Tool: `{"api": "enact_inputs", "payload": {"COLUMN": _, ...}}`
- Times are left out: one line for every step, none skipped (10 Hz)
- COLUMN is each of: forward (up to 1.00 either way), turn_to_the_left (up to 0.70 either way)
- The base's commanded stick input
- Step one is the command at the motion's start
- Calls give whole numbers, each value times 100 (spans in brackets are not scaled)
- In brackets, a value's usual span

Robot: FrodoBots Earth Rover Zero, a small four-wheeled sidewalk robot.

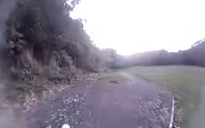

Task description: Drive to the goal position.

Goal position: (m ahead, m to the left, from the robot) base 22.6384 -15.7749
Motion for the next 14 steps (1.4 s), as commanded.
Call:
{"api": "enact_inputs", "payload": {"forward": 70, "turn_to_the_left": -35}}
{"api": "enact_inputs", "payload": {"forward": 70, "turn_to_the_left": -35}}
{"api": "enact_inputs", "payload": {"forward": 70, "turn_to_the_left": -35}}
{"api": "enact_inputs", "payload": {"forward": 70, "turn_to_the_left": -35}}
{"api": "enact_inputs", "payload": {"forward": 70, "turn_to_the_left": -35}}
{"api": "enact_inputs", "payload": {"forward": 70, "turn_to_the_left": -35}}
{"api": "enact_inputs", "payload": {"forward": 70, "turn_to_the_left": -35}}
{"api": "enact_inputs", "payload": {"forward": 70, "turn_to_the_left": -35}}
{"api": "enact_inputs", "payload": {"forward": 70, "turn_to_the_left": -35}}
{"api": "enact_inputs", "payload": {"forward": 70, "turn_to_the_left": -35}}
{"api": "enact_inputs", "payload": {"forward": 70, "turn_to_the_left": -35}}
{"api": "enact_inputs", "payload": {"forward": 70, "turn_to_the_left": -35}}
{"api": "enact_inputs", "payload": {"forward": 70, "turn_to_the_left": -35}}
{"api": "enact_inputs", "payload": {"forward": 70, "turn_to_the_left": -35}}
